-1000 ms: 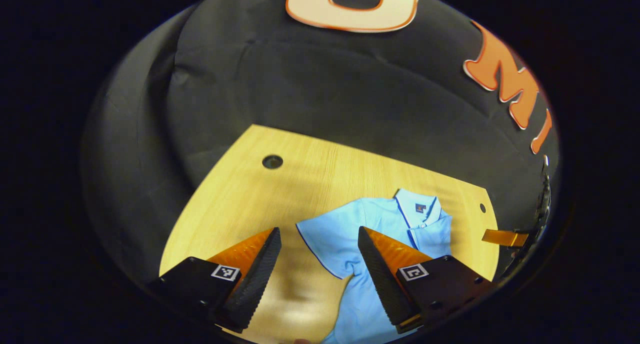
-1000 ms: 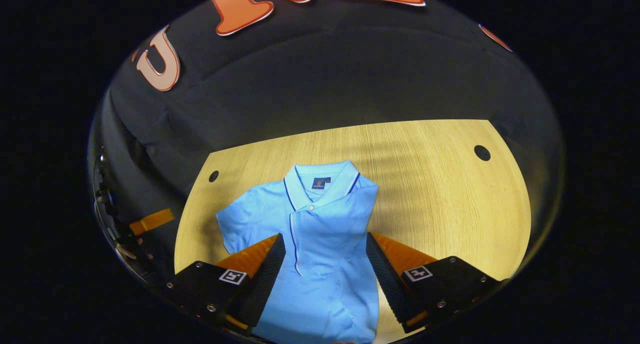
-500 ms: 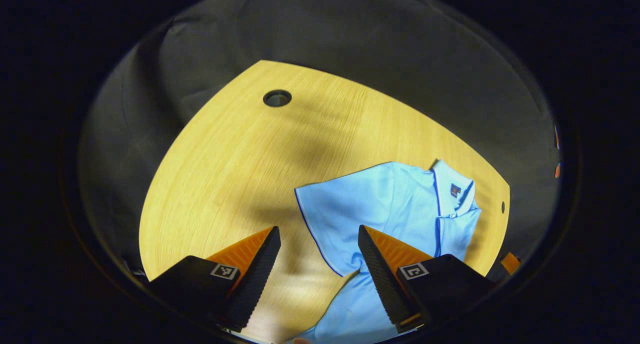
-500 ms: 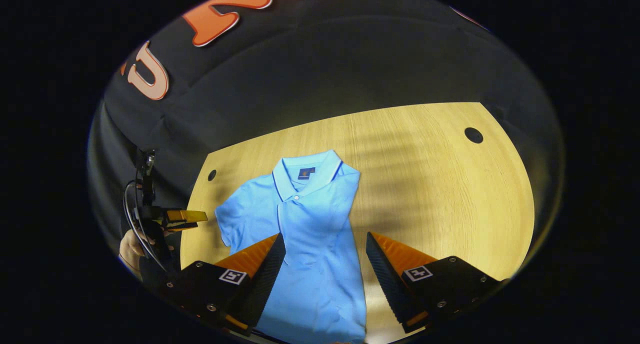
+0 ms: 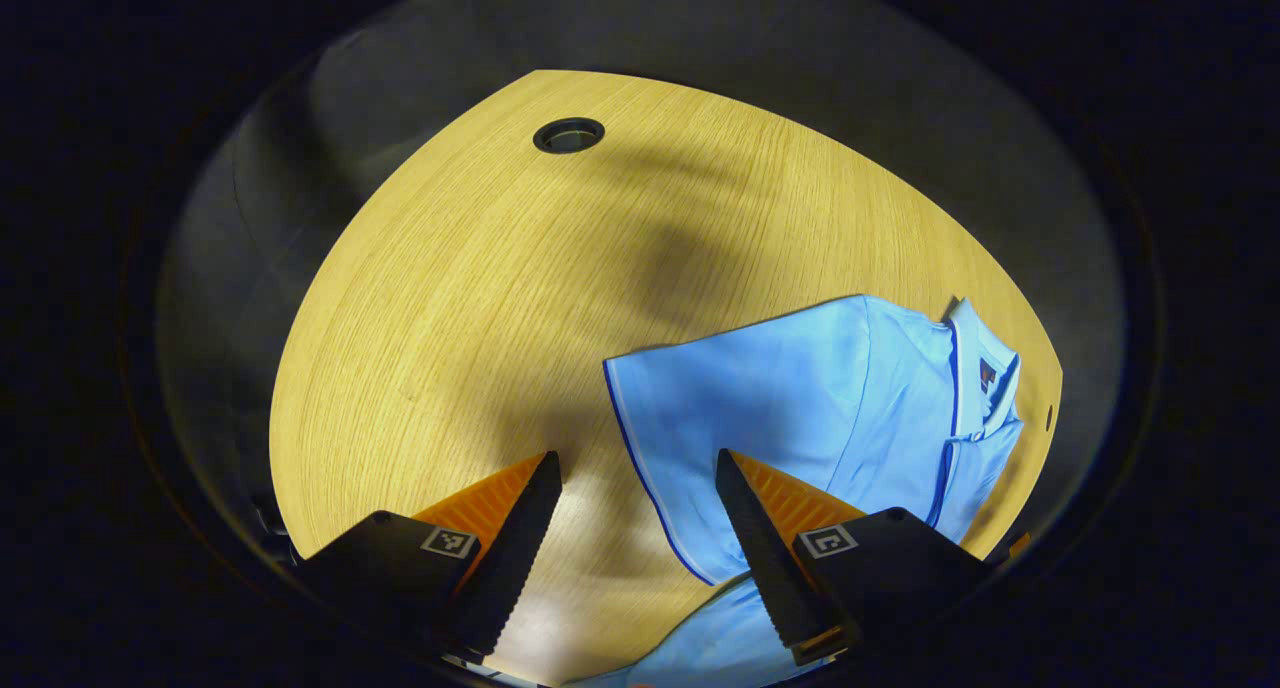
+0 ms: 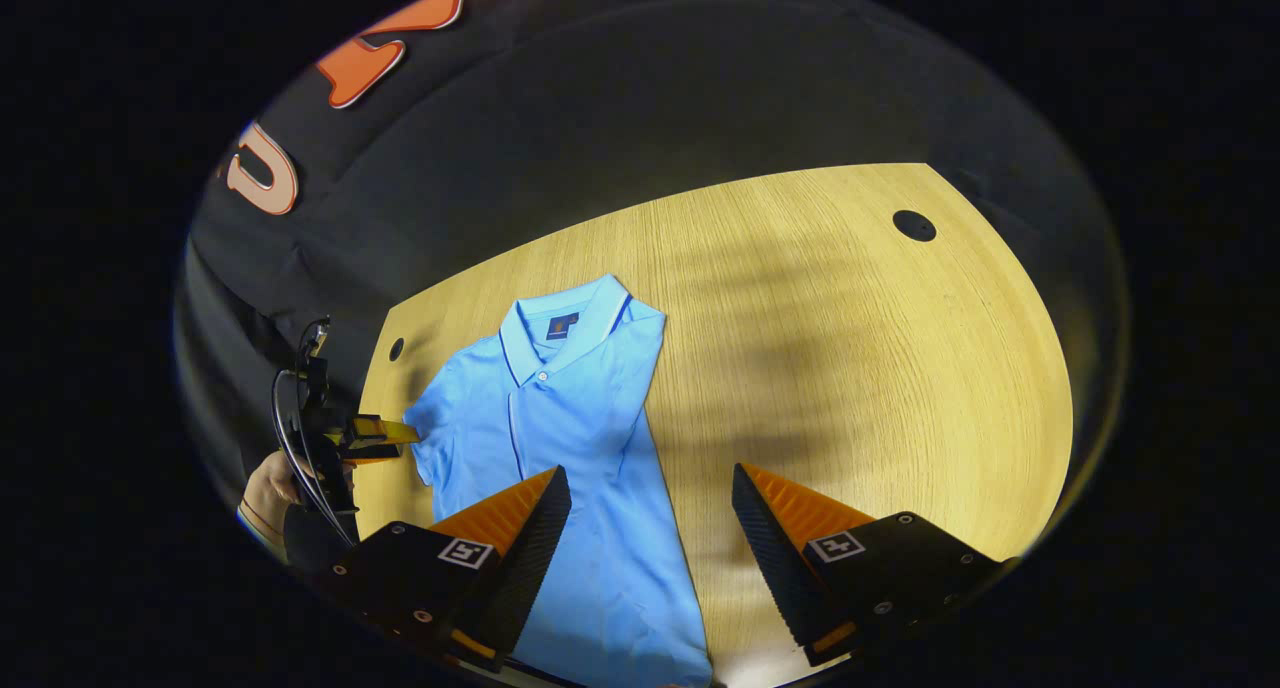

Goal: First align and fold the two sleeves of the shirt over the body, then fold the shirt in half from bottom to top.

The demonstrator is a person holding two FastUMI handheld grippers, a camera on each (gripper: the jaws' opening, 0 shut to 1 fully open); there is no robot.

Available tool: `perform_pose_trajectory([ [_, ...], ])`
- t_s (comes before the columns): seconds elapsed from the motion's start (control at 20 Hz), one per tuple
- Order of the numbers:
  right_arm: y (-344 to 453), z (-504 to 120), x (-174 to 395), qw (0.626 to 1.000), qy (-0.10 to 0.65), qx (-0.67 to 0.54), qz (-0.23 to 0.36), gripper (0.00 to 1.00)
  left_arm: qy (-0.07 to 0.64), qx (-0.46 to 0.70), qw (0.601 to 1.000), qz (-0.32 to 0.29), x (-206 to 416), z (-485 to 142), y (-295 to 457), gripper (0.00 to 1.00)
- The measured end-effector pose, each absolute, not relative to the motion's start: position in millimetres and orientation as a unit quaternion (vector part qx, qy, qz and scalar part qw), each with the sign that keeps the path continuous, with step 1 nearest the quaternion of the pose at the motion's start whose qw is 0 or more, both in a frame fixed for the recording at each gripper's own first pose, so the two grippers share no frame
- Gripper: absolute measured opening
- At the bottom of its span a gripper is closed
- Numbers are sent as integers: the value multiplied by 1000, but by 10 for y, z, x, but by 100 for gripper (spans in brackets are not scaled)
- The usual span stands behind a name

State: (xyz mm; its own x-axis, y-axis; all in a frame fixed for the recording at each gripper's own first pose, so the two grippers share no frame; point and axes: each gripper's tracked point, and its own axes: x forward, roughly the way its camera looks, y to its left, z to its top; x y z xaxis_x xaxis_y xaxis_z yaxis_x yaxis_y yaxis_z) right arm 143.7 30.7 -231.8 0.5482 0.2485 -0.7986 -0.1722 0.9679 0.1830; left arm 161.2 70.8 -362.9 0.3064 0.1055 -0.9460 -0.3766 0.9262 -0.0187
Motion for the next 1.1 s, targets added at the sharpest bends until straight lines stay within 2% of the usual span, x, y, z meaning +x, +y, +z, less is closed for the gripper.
perform_pose_trajectory([
  [0.15, 265, -2323, 1457, 878, 462, 45, 118, 98, 570, -103, 800, 159, 1643, -3645, 740, 100],
  [0.25, 275, -2357, 1464, 878, 462, 42, 118, 98, 568, -99, 801, 162, 1648, -3629, 735, 93],
  [0.3, 275, -2358, 1463, 878, 462, 41, 119, 98, 565, -100, 803, 163, 1661, -3640, 697, 85],
  [0.45, 291, -2385, 1437, 876, 466, 40, 121, 98, 562, -102, 806, 158, 1704, -3659, 560, 51],
  [0.5, 283, -2381, 1434, 877, 464, 38, 121, 99, 557, -105, 806, 170, 1716, -3662, 579, 26],
  [0.55, 271, -2371, 1440, 879, 461, 34, 119, 100, 559, -97, 804, 176, 1720, -3665, 563, 11],
  [0.65, 273, -2347, 1441, 883, 453, 27, 120, 100, 561, -84, 807, 164, 1703, -3593, 437, 8],
  [0.8, 230, -2274, 1461, 892, 437, 19, 117, 98, 529, -47, 836, 137, 1819, -3242, 259, 8],
  [0.95, 179, -2207, 1456, 896, 428, 19, 114, 98, 495, -4, 864, 88, 1956, -2828, -102, 8],
  [1.1, 122, -2173, 1421, 898, 424, 24, 113, 99, 481, 5, 876, 33, 2099, -2605, -656, 8],
])
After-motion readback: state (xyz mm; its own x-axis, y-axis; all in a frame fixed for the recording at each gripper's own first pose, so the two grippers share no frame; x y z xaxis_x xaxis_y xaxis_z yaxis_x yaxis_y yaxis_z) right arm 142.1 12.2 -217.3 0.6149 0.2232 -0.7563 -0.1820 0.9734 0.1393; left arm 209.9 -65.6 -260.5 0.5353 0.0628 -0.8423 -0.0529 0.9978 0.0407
